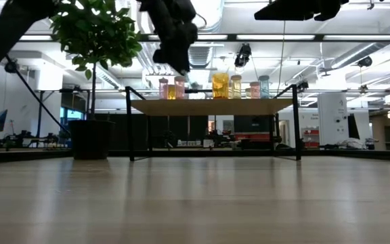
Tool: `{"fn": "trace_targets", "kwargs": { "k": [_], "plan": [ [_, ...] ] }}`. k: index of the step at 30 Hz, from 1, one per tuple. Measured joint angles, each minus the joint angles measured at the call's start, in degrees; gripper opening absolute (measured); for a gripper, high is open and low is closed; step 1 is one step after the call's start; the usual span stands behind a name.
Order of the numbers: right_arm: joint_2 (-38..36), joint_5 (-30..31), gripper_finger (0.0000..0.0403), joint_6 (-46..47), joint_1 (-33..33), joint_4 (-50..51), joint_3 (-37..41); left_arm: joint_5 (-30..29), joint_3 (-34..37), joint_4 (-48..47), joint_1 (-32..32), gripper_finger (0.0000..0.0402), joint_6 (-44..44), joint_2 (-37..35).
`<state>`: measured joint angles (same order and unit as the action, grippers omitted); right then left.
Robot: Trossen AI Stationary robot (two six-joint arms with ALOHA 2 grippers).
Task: Pick and place medicine bottles onto shelf by color
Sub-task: Put the blue pill bottle on the shelf
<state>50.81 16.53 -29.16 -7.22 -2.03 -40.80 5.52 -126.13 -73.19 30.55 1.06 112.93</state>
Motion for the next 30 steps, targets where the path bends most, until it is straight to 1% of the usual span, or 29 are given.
{"fn": "trace_targets", "kwargs": {
  "k": [2, 4, 11, 15, 19, 21, 24, 30],
  "plan": [
    [0.0, 0.0, 0.0009, 0.01, 0.0, 0.03, 0.0, 0.0, -0.02, 1.56, 0.0, 0.0109, 0.02, -1.52],
    [0.0, 0.01, 0.0009, 0.06, 0.02, 0.05, 0.0, 0.04, -0.02, 1.17, -0.05, 0.0109, 0.23, -3.02],
    [0.0, 0.0, 0.0009, 0.21, 0.02, 0.05, 0.0, 0.07, -0.02, -11.67, -0.76, 0.0109, 4.81, -9.33],
    [0.0, 0.0, 0.0009, 0.21, 0.02, 0.05, 0.0, -0.16, -0.02, -13.08, -0.9, 0.0109, 8.63, -12.62],
    [0.0, -0.02, 0.0009, 0.73, 0.02, 0.03, 0.0, -1.29, 0.12, -17.03, -0.98, 0.0109, 9.8, -14.72],
    [0.0, -0.02, 0.0009, 0.71, 0.02, 0.05, 0.0, -1.24, 1.61, -16.69, -1.03, 0.0109, 12.32, -15.75],
    [0.0, -0.02, 0.0009, 0.69, 0.02, 0.04, 0.0, -1.18, 3.92, -16.59, -1.38, 0.0109, 12.56, -16.66],
    [0.0, -0.02, 0.0009, 0.68, 0.02, 0.07, 0.0, -1.44, 12.19, -16.81, -1.49, 0.0109, 14.64, -17.44]
  ]
}}
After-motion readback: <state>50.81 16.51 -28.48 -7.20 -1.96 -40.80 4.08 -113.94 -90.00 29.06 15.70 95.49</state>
